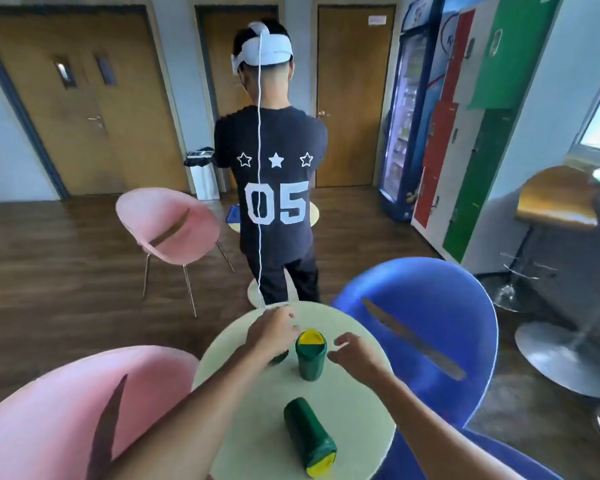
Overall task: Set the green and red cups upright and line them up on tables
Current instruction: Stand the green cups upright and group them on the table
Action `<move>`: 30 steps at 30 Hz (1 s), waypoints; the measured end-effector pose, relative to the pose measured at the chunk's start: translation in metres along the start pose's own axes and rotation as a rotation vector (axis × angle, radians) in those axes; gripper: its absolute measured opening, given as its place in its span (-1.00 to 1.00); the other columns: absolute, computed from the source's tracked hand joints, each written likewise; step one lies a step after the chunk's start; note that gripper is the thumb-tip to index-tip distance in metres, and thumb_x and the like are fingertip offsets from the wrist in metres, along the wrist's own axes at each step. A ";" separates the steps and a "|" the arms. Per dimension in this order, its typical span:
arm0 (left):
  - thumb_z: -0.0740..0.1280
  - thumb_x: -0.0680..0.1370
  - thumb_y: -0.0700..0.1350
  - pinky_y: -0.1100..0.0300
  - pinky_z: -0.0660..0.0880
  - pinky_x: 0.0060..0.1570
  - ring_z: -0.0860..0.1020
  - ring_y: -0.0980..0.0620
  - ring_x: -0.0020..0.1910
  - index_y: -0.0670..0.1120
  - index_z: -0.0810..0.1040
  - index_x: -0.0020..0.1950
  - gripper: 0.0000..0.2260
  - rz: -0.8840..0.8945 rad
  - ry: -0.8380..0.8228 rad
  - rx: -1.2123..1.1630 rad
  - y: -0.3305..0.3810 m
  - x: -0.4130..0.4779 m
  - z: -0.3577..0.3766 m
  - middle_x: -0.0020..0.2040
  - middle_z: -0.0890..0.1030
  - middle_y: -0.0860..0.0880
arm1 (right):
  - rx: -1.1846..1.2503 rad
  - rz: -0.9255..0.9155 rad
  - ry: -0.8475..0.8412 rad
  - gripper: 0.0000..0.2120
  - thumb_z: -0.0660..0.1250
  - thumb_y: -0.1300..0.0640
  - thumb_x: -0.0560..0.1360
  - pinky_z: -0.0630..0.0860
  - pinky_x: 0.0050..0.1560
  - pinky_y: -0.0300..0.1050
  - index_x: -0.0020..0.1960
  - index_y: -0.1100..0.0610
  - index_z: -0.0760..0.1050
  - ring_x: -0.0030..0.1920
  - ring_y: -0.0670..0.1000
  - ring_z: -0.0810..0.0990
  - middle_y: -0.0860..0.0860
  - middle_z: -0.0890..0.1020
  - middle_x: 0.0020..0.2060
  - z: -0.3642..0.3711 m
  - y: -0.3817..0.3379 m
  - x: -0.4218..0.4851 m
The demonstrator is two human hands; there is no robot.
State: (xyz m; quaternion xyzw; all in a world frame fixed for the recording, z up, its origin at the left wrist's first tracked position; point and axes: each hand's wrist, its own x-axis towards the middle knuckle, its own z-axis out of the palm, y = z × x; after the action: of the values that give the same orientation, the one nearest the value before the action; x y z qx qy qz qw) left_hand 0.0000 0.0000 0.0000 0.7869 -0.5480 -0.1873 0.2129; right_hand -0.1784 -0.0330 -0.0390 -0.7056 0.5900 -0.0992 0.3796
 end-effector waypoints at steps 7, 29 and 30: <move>0.31 0.52 -0.15 0.08 0.50 0.08 0.57 -0.15 0.15 -0.16 0.60 0.13 -0.79 -0.053 -0.198 -0.094 -0.068 0.078 0.083 0.12 0.66 -0.14 | 0.124 0.293 -0.244 -0.29 0.50 -0.06 0.39 0.38 0.18 -0.18 0.43 0.10 0.31 0.30 0.11 0.47 0.17 0.45 0.32 0.118 0.093 0.016; 0.49 0.42 -0.18 0.19 0.44 0.14 0.56 -0.08 0.16 -0.11 0.50 0.33 -0.51 0.055 -0.523 -0.377 -0.111 0.182 0.156 0.20 0.61 -0.10 | 0.237 0.488 0.239 -0.16 0.51 0.00 0.23 0.35 0.21 -0.19 0.42 0.07 0.23 0.20 0.02 0.38 -0.03 0.36 0.18 0.195 0.042 0.024; 0.49 0.42 -0.18 0.20 0.44 0.13 0.56 -0.07 0.14 -0.11 0.50 0.33 -0.52 0.056 -0.521 -0.381 -0.111 0.182 0.156 0.20 0.61 -0.10 | 0.219 0.496 0.254 -0.15 0.50 -0.03 0.23 0.32 0.19 -0.20 0.43 0.08 0.22 0.20 0.03 0.38 -0.01 0.38 0.19 0.192 0.035 0.030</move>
State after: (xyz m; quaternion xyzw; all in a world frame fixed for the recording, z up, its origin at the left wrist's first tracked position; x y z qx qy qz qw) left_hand 0.0642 -0.1570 -0.2022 0.6431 -0.5607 -0.4757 0.2141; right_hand -0.0834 0.0196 -0.2039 -0.4768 0.7730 -0.1541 0.3891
